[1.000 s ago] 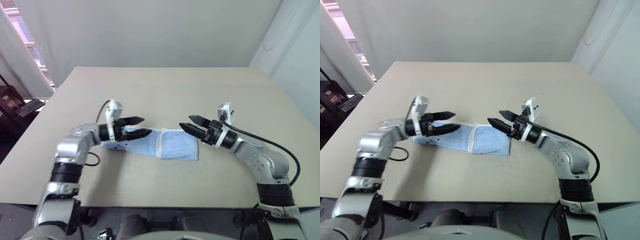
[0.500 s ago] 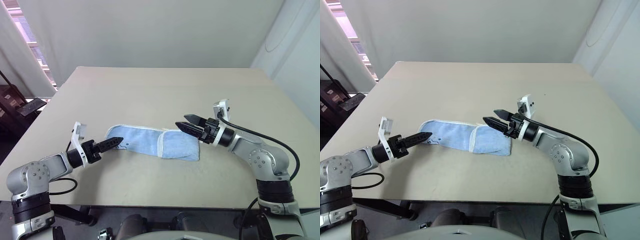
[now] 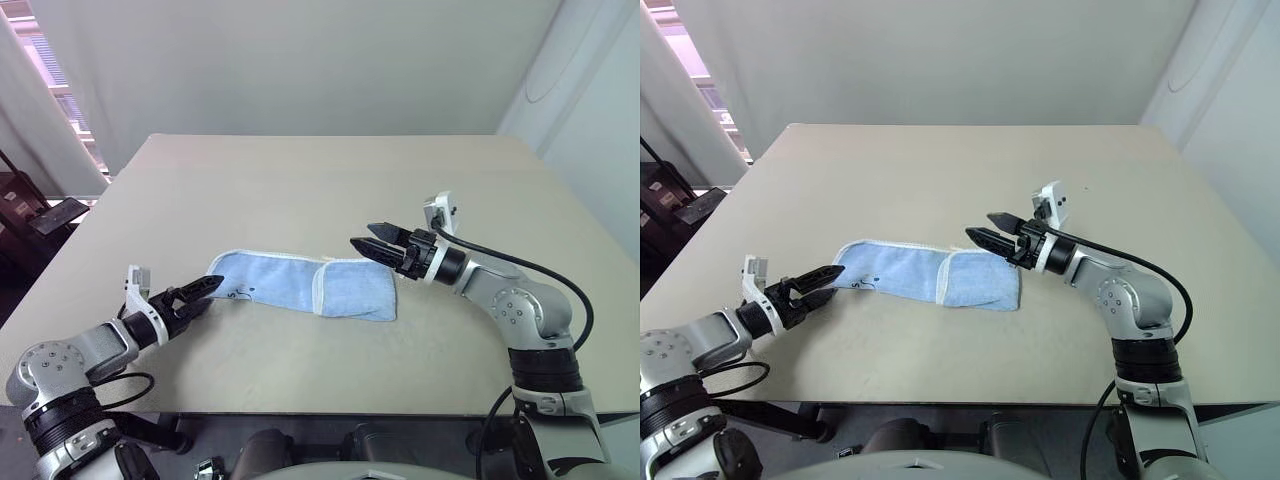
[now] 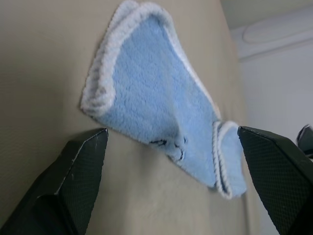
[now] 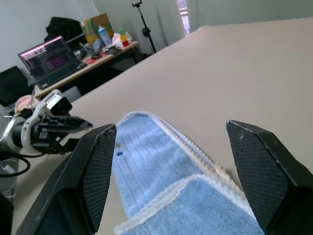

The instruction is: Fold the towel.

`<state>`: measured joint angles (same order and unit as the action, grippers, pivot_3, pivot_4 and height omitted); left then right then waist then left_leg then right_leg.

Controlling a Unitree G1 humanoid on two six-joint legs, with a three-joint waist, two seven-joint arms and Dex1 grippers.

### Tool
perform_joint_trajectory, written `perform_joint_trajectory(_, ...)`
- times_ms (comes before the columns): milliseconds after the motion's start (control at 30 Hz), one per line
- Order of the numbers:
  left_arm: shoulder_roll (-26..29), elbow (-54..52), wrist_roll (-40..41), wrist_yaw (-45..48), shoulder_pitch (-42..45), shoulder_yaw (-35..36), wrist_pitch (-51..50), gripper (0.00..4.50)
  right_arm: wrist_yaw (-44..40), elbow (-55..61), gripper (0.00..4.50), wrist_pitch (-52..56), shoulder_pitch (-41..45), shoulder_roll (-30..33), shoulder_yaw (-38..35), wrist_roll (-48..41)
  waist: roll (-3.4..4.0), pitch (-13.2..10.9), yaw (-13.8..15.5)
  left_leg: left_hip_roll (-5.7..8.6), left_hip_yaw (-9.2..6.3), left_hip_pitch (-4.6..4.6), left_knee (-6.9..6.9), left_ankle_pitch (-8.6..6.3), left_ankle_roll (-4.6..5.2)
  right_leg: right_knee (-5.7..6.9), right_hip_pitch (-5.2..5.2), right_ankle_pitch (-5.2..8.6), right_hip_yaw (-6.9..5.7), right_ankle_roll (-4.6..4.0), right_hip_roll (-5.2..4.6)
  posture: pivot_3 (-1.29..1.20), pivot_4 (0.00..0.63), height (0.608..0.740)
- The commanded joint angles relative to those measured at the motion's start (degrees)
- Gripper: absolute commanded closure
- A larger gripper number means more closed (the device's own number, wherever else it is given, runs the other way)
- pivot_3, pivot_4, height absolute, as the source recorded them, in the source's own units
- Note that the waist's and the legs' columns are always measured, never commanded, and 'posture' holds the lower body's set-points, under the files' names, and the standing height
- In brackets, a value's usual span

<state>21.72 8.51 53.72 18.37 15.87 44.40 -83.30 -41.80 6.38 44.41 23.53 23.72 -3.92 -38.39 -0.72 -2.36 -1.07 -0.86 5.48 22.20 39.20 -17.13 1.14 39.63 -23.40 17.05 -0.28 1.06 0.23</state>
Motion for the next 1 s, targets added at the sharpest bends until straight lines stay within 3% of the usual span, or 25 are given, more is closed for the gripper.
perform_joint_trajectory(33,-0.3,3.4,-1.8,-3.6,-0.1,1.8,1.9,0.0,-0.3,1.5,0.76,-1.6,0.7,0.5,-0.4,0.3,0.12,0.1,-0.1,0.0,0.0,-0.09,-0.01,0.01,-0.02,0.02,0.05,-0.02,0.0,-0.04,0.0,0.0,0.0,0.724)
perform_joint_trajectory(267,-0.3,9.3,-2.5,-6.5,3.5,2.1,6.9,0.0,0.4,2.7,0.76,-2.0,-0.6,1.2,-1.5,0.2,0.16,0.1,0.0,-0.02,0.0,-0.76,-0.14,-0.08,-0.27,0.05,0.37,0.03,0.0,-0.35,-0.01,0.0,0.0,0.724)
perform_joint_trajectory(733,-1.2,12.9,-0.5,-7.9,7.4,-0.3,9.5,0.0,1.6,3.8,0.76,-2.7,-1.9,2.3,-2.2,0.8,0.17,0.1,0.1,-0.06,0.04,-0.73,-0.17,-0.07,-0.3,0.05,0.34,-0.18,-0.03,-0.37,-0.01,0.0,0.0,0.724)
perform_joint_trajectory(867,-3.1,10.4,1.6,-9.5,7.4,0.2,8.1,0.85,2.1,3.9,0.73,-2.6,-2.1,2.6,-2.3,1.1,0.14,0.1,0.2,-0.06,0.05,-0.66,-0.17,-0.06,-0.31,0.01,0.31,-0.18,-0.03,-0.36,-0.02,0.0,0.0,0.724)
perform_joint_trajectory(1000,-4.9,7.6,3.4,-12.2,7.8,1.0,6.9,2.38,2.4,4.0,0.73,-2.7,-2.3,2.7,-2.4,1.1,0.1,0.1,0.2,-0.07,0.06,-0.06,-0.15,0.03,-0.16,-0.09,0.04,-0.16,-0.03,-0.23,-0.03,0.0,0.0,0.724)
